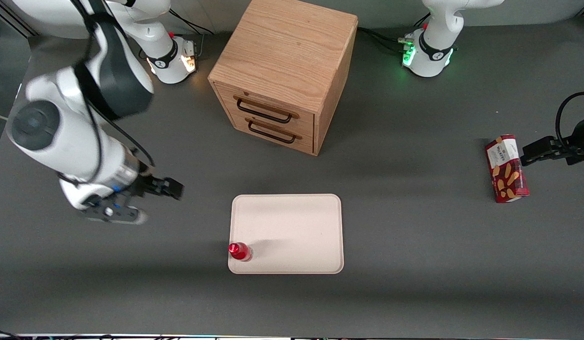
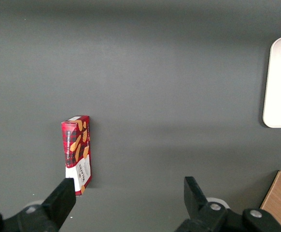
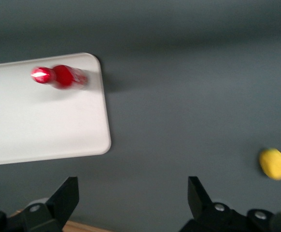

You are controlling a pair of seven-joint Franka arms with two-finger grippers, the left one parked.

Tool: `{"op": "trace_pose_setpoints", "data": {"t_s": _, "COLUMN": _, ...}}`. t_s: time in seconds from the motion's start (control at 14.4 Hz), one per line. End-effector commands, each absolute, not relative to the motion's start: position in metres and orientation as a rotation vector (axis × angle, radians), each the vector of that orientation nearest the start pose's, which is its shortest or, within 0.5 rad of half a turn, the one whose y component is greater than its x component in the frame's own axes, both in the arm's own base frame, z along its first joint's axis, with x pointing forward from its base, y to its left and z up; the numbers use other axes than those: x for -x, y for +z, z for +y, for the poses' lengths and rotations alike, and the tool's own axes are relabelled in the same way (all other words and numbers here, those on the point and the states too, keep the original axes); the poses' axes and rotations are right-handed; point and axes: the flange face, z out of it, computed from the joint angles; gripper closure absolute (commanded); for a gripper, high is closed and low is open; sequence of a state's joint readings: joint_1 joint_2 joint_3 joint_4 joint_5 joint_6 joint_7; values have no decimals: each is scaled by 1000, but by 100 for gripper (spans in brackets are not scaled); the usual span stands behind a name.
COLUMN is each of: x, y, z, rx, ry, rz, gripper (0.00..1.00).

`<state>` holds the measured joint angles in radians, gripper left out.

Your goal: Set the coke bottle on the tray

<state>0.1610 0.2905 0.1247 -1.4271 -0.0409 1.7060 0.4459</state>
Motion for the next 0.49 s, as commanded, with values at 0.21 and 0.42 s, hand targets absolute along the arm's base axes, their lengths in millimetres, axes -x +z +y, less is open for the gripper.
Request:
{"op": "trace_pose_setpoints", "data": {"t_s": 0.21, "x": -497, "y": 582, "z": 72, "rx": 3071, "ry": 1, "rz": 308, "gripper": 0}}
{"op": "trace_pose_setpoints", "data": {"t_s": 0.42, "x": -443, "y": 593, "z": 60, "rx": 3075, "ry": -34, "rz": 197, "gripper": 0}}
